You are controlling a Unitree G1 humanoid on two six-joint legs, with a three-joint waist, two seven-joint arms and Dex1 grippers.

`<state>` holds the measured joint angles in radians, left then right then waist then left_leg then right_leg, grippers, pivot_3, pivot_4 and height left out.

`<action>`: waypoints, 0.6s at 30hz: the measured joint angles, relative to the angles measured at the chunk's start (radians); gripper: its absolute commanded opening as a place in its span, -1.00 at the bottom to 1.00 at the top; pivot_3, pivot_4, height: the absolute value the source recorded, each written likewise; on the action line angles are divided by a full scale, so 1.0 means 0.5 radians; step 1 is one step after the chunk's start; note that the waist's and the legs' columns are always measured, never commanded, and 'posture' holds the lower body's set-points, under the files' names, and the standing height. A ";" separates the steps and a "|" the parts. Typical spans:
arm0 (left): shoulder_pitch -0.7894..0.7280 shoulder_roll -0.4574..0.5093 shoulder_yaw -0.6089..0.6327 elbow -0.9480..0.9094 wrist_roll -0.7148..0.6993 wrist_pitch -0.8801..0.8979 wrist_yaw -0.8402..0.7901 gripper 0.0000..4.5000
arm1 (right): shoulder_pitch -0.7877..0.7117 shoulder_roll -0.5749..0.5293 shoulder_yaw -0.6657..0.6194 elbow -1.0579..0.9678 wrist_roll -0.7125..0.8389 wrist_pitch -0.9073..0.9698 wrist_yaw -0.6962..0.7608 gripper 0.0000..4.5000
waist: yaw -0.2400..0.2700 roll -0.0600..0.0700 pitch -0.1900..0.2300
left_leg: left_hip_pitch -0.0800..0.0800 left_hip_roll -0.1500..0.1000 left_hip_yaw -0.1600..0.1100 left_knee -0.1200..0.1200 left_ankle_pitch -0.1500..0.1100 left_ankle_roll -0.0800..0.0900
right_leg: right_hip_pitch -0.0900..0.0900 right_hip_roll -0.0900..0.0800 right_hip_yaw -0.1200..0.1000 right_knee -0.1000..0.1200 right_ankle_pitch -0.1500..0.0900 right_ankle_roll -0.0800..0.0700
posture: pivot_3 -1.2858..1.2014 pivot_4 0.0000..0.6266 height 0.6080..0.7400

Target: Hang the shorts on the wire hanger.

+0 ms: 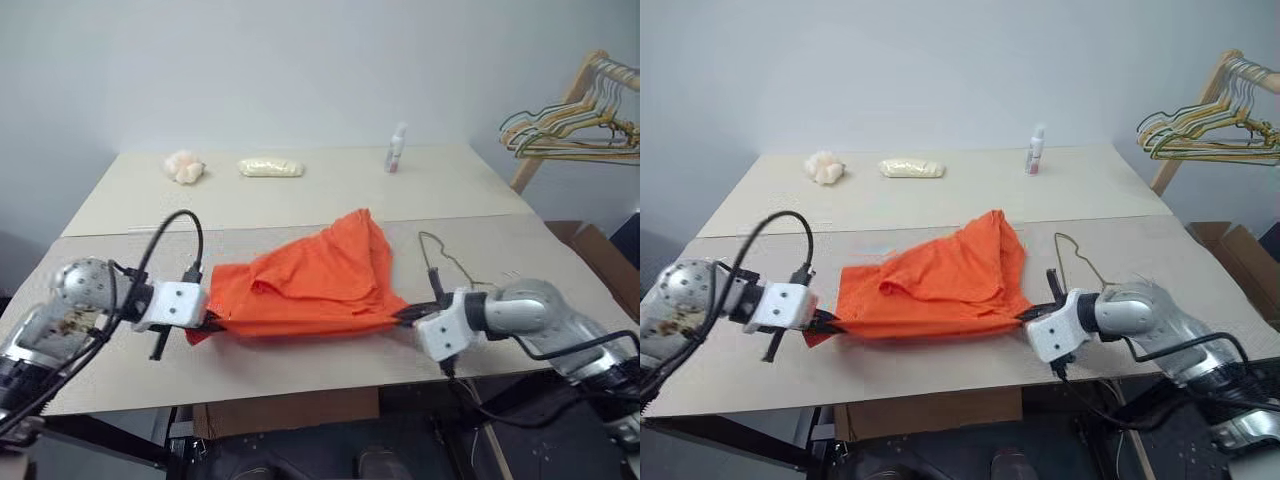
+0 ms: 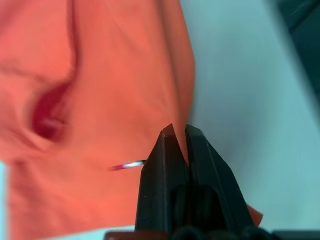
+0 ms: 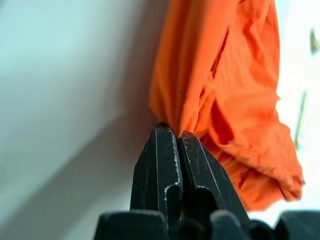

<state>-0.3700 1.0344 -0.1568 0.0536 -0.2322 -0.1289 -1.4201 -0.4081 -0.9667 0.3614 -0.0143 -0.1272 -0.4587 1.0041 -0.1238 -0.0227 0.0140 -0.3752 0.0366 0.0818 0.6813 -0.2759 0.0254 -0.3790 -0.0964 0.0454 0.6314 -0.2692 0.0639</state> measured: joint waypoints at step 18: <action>-2.165 -0.960 0.090 2.083 0.979 -0.700 2.925 -1.00 | -1.813 1.048 -0.281 1.945 -0.644 0.020 -2.637 -1.00 | -0.167 0.000 0.000 | -0.060 -0.025 -0.014 -0.015 0.021 -0.031 | -0.076 -0.023 -0.008 0.037 0.005 0.001 | -0.10 -1.00 1.00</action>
<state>-1.4523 0.5542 -0.1119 1.0949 0.2575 -0.4786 0.0425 -1.3145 -0.4425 0.2212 0.9581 -0.4491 -0.4486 -0.3144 -0.2076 -0.0228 0.0139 -0.4050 0.0243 0.0747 0.6736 -0.2654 0.0100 -0.4171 -0.1077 0.0414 0.6497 -0.2668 0.0643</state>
